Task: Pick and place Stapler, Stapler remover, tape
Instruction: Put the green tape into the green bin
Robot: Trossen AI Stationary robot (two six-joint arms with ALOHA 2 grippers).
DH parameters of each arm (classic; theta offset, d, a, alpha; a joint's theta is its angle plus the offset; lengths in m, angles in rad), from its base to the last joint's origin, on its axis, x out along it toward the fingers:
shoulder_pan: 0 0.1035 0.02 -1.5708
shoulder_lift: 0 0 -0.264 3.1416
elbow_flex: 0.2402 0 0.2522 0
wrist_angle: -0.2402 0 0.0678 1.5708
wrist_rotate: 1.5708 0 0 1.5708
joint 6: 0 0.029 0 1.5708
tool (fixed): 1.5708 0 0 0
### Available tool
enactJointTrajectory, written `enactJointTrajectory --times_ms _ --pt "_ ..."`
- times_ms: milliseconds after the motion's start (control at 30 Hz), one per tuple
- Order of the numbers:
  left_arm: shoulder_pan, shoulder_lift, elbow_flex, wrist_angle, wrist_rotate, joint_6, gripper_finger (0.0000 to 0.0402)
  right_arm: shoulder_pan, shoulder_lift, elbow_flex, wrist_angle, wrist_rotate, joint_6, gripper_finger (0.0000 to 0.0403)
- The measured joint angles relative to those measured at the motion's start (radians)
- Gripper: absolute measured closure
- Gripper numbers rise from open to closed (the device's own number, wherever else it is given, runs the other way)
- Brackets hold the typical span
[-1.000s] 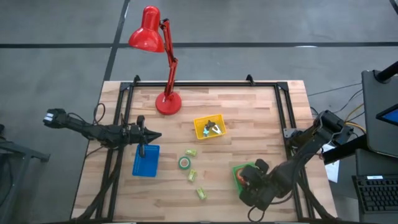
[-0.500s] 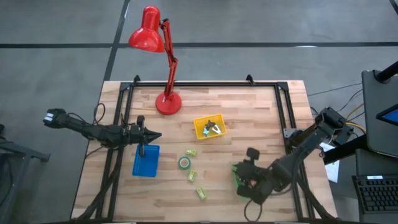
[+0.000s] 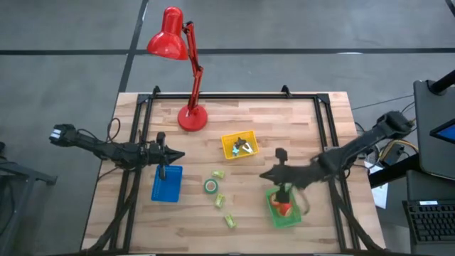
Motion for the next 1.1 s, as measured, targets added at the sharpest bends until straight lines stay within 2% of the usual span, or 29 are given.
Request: enactJointTrajectory --times_ms 67,200,333,467,567,767,833,1000,1100 --pt "0.000 0.000 0.000 0.000 0.000 0.000 0.0392 -0.038 -0.088 -0.081 0.115 -0.087 -0.068 0.0395" --pt "0.000 0.000 0.000 0.005 0.000 0.000 0.0392 -0.111 -0.259 -0.191 0.205 -0.235 -0.119 0.0395" --pt "0.000 0.001 0.000 0.155 -0.002 -0.015 0.0392 -0.182 -0.406 -0.288 0.255 -0.288 -0.170 0.0395" --pt "0.000 0.000 0.000 0.296 -0.003 -0.147 0.0392 -0.254 -0.522 -0.369 0.261 -0.376 -0.203 0.0395" --pt "0.000 0.000 0.000 0.368 -0.072 -0.204 0.0392 -0.318 -0.581 -0.418 0.260 -0.467 -0.202 0.0395" --pt "0.000 0.000 0.000 0.422 -0.221 -0.178 0.0392 -0.402 -0.679 -0.507 0.258 -0.488 -0.213 0.0395" --pt "0.001 0.001 0.000 0.445 -0.251 -0.217 0.0392 -0.409 -0.699 -0.529 0.257 -0.490 -0.217 0.0395" --pt "0.002 0.002 0.005 0.450 -0.248 -0.262 0.0393 -0.409 -0.735 -0.569 0.258 -0.490 -0.239 0.0395" --pt "0.002 0.025 0.042 0.442 -0.128 -0.275 0.0397 -0.409 -0.740 -0.587 0.259 -0.489 -0.211 0.0395"
